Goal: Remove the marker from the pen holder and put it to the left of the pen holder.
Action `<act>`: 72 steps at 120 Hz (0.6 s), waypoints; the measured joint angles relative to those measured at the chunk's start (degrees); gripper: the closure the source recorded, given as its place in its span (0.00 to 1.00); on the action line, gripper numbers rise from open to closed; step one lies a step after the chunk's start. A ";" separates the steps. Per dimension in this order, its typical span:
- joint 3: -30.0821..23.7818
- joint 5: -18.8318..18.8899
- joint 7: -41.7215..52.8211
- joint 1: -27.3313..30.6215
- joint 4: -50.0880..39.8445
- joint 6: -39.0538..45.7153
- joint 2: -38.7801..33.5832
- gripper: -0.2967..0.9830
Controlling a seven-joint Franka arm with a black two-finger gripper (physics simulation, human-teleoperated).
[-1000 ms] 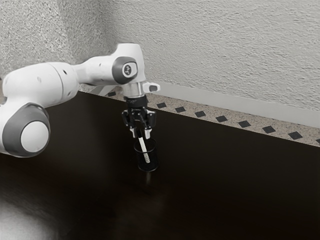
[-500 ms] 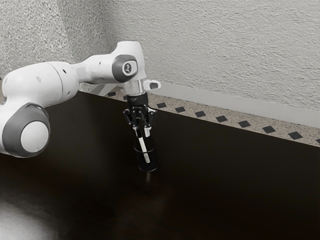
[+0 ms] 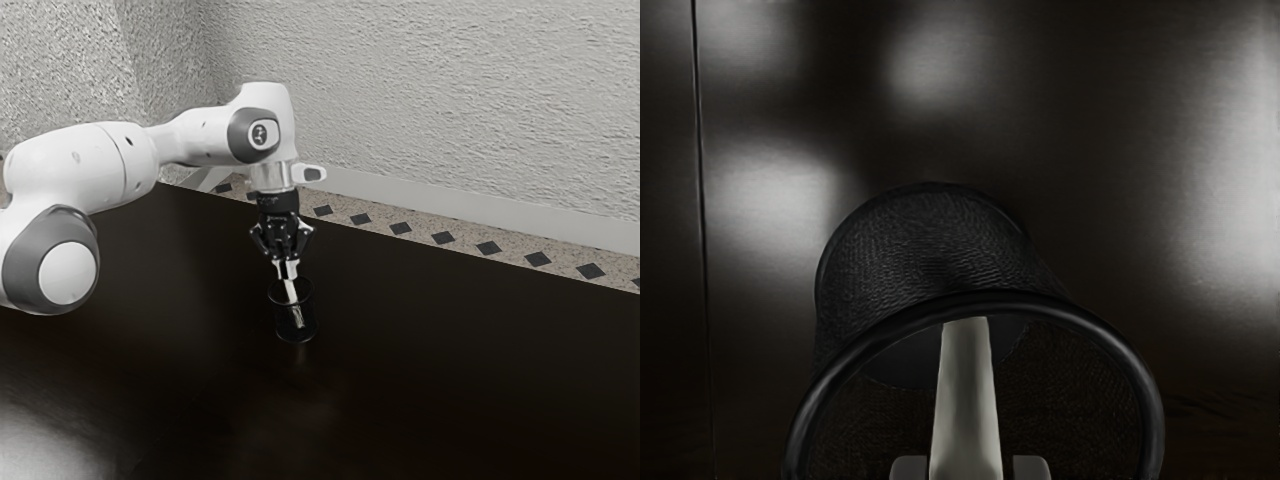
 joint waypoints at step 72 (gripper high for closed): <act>2.86 1.42 -1.31 4.04 -11.70 -7.61 -15.28 0.83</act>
